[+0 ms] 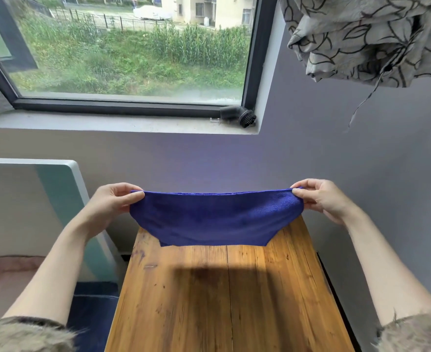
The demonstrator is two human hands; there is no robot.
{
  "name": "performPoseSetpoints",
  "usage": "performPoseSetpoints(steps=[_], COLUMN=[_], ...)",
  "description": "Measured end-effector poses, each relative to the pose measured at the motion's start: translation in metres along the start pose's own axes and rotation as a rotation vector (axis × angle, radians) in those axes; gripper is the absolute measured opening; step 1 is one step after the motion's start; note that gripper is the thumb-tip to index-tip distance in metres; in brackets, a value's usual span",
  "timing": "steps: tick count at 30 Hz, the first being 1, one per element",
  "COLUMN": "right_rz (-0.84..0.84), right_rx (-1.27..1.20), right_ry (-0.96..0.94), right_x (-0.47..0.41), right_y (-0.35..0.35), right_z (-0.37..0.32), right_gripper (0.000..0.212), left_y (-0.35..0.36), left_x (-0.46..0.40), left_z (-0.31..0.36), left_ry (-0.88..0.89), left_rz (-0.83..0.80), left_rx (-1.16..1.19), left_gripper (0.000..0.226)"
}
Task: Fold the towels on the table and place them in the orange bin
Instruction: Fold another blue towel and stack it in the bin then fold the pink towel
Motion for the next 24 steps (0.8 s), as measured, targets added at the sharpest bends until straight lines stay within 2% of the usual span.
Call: performPoseSetpoints(steps=[1,4,7,9,12,18,22,24], right_rz=[-0.031,-0.102,-0.149,-0.142,-0.082,0.057,0.179,0.246], right_rx=[0.044,0.145,0.155,0.152,0.150,0.174,0.286,0.301], right_ry=[0.027,0.099,0.185,0.233,0.272,0.353,0.267,0.228], right_x=[0.003,0.008,0.008,0.002,-0.018,-0.102,-0.171,-0.200], right_y=[-0.001,-0.006,-0.006,-0.003,0.004,0.031,0.047,0.053], right_z=[0.003,0.010,0.018,0.027,0.050,0.123,0.157,0.170], right_gripper=[0.010,0.006,0.006,0.007,0.005,0.008,0.017,0.010], left_y=[0.001,0.004,0.008,0.012,0.020,0.040,0.049,0.050], left_x=[0.002,0.006,0.008,0.009,0.007,-0.026,-0.069,-0.092], left_z=[0.001,0.003,-0.006,-0.019,-0.051,-0.151,-0.216,-0.243], left_ry=[-0.022,-0.065,-0.128,-0.176,-0.246,-0.289,-0.286,-0.266], left_rz=[-0.041,-0.169,-0.227,-0.227,-0.206,-0.012,0.052,0.072], left_rx=[0.076,0.184,0.179,0.136,0.023,-0.216,-0.262,-0.284], left_gripper=[0.004,0.046,0.056,0.049,0.012,0.009,0.009,0.008])
Point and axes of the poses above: each hand's wrist, its own x-axis away from the middle knuckle, its own y-axis out of the palm, z = x × y, the point moved 7 cm from there along -x, towards the middle knuckle, and after that the axes turned 13 degrees about y, right-handed, at the moved point
